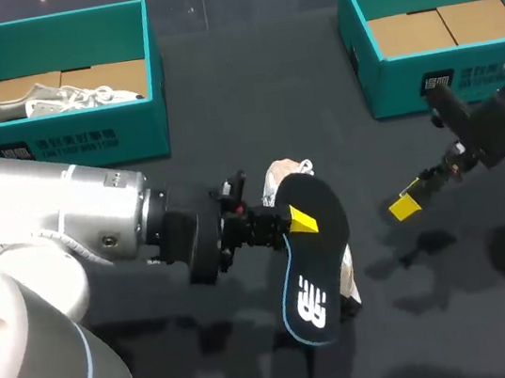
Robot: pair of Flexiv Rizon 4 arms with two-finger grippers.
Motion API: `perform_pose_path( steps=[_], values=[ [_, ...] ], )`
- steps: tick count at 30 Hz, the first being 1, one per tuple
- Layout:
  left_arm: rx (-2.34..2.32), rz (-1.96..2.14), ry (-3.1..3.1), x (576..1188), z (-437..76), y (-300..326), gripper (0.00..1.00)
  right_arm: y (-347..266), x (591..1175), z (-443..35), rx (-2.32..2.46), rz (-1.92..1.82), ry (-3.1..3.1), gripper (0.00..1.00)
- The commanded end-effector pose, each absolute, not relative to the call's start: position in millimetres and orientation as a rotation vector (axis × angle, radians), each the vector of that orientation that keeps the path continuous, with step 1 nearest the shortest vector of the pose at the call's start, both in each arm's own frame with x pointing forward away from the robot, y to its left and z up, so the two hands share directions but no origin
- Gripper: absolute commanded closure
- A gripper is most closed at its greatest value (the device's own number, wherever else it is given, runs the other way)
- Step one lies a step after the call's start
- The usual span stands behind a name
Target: Take the shoe out of the shoebox, open the shoe tongue, remove and reinsert the insole, then place the shoe into the shoebox
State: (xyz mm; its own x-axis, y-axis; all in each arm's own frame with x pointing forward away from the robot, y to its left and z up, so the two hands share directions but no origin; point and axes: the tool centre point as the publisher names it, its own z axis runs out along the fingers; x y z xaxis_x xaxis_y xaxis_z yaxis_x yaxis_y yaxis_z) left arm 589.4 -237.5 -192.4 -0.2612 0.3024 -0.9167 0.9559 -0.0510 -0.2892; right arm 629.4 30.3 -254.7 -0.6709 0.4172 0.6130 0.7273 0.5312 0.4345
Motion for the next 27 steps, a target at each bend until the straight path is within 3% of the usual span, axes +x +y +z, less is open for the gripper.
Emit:
perform_pose_path(
  steps=[1,10,20,27],
  values=[
    [1.444,-1.143,1.616,578,-181,-229,1.0,17,615,-249,-0.96,-0.871,-2.547,0.0],
    [1.444,-1.143,1.616,578,-181,-229,1.0,17,615,-249,-0.96,-0.871,-2.547,0.0],
    [1.256,-1.679,1.722,556,-209,-241,1.0,18,613,-278,-0.64,-0.831,-2.77,0.0],
    [1.248,-1.704,1.719,555,-208,-242,1.0,18,616,-286,-0.594,-0.791,-2.778,0.0]
  ],
)
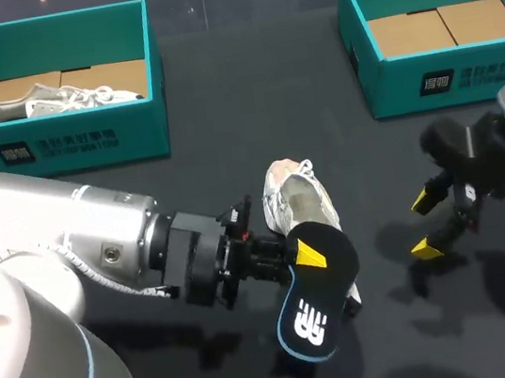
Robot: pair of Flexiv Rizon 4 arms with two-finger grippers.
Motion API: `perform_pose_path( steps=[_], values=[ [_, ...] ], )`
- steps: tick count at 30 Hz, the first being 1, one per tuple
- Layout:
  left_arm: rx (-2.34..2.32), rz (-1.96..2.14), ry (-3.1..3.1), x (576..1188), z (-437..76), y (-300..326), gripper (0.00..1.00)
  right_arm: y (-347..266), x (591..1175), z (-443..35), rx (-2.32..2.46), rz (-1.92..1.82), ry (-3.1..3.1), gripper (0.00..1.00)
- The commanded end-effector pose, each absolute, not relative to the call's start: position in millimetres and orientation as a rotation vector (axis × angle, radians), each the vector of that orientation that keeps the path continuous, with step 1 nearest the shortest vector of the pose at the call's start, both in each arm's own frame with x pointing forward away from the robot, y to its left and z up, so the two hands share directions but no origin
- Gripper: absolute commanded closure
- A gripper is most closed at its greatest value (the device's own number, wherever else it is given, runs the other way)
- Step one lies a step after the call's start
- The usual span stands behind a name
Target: Take the shoe out of the shoebox, open the shoe tongue, remove and reinsert the insole, then place the shoe into the shoebox
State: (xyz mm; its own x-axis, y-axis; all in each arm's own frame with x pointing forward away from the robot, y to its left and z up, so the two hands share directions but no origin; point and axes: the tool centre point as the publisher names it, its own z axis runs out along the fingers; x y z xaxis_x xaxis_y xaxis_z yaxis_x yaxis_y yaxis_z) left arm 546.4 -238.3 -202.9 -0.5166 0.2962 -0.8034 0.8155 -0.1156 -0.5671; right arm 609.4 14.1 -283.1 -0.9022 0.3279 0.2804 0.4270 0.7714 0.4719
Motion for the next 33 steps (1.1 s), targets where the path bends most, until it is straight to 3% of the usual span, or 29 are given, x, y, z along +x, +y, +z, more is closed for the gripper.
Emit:
perform_pose_path(
  steps=[1,7,21,33],
  values=[
    [1.248,-1.704,1.719,555,-208,-242,1.0,18,616,-286,-0.594,-0.791,-2.778,0.0],
    [1.184,-1.735,1.733,557,-216,-250,1.0,18,616,-286,-0.594,-0.791,-2.778,0.0],
    [1.017,-1.797,1.782,557,-225,-251,1.0,66,632,-309,-0.015,-0.665,-3.024,0.0],
    [1.016,-1.732,1.813,560,-230,-249,1.0,67,633,-311,-0.01,-0.644,-3.027,0.0]
  ],
)
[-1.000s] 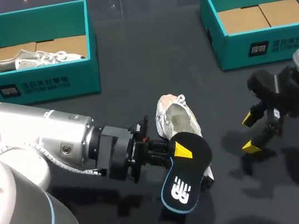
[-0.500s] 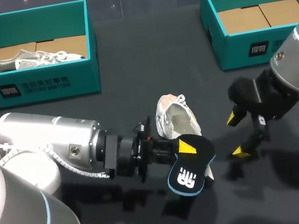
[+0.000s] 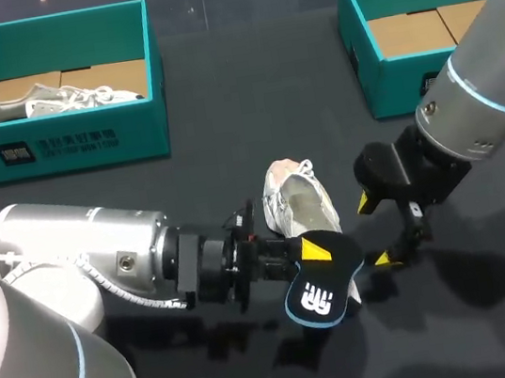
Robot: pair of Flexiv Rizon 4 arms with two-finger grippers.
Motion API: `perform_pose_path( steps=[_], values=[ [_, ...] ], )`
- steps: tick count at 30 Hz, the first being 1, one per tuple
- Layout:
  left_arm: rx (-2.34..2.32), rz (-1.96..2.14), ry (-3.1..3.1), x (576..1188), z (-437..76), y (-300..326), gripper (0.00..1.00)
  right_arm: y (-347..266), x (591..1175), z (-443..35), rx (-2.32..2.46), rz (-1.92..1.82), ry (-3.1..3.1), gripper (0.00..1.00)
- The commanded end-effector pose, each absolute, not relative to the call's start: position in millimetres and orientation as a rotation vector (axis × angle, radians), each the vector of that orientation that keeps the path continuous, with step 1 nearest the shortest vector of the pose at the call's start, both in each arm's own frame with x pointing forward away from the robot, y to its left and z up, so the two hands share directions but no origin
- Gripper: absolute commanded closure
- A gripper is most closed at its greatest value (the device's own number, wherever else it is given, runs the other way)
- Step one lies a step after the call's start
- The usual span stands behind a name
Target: Take the shoe out of the shoebox, open the shoe tongue, remove and reinsert the insole, then place the shoe into the shoebox
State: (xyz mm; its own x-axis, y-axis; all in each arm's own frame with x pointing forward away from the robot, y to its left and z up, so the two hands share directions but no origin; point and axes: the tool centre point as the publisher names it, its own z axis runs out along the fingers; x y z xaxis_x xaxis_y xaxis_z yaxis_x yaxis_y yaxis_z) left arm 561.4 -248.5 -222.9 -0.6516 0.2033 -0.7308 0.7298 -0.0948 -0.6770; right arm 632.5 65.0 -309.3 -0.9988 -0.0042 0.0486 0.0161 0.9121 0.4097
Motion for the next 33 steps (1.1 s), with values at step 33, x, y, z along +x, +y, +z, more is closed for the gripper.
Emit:
perform_pose_path(
  steps=[33],
  values=[
    [0.97,-1.725,1.755,566,-229,-230,1.0,75,645,-360,0.055,-0.662,-3.062,0.0]
  ],
)
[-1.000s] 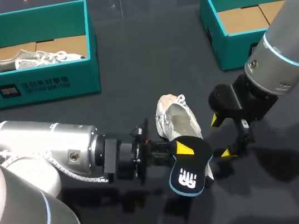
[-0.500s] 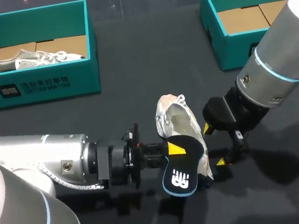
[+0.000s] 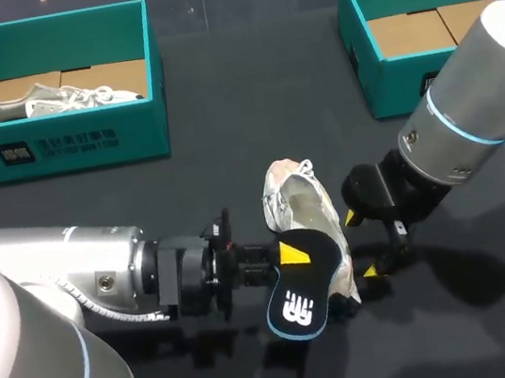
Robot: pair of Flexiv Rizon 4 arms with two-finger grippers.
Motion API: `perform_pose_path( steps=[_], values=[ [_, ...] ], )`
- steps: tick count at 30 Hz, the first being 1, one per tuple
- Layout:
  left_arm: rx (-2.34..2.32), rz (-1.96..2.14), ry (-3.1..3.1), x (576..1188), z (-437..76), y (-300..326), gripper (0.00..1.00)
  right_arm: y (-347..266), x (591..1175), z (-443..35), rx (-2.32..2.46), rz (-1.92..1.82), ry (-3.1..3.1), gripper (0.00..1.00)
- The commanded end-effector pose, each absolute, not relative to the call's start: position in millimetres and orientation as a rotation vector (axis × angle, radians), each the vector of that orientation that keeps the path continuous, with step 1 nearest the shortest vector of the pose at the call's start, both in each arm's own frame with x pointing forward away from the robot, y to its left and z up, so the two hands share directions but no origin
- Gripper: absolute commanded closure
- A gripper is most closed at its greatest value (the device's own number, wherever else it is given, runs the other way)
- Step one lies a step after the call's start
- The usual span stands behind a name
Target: Take the shoe out of the shoebox, open the shoe tongue, remove and reinsert the insole, then place the shoe into the shoebox
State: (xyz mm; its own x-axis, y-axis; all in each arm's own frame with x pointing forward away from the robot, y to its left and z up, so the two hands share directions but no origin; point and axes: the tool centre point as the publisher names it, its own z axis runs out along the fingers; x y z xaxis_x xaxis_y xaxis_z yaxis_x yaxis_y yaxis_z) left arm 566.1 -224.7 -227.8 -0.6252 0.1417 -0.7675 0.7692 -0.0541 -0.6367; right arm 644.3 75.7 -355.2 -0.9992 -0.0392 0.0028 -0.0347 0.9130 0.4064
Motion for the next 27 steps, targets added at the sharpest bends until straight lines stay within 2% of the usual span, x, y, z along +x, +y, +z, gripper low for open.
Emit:
perform_pose_path(
  steps=[1,16,27],
  values=[
    [0.971,-1.726,1.757,565,-229,-231,1.0,74,646,-360,0.053,-0.664,-3.063,0.0],
    [0.9,-1.765,1.796,565,-230,-243,1.0,76,647,-361,0.09,-0.664,-3.055,0.0],
    [0.662,-1.827,1.932,573,-244,-256,1.0,76,647,-361,0.09,-0.664,-3.055,0.0]
  ],
)
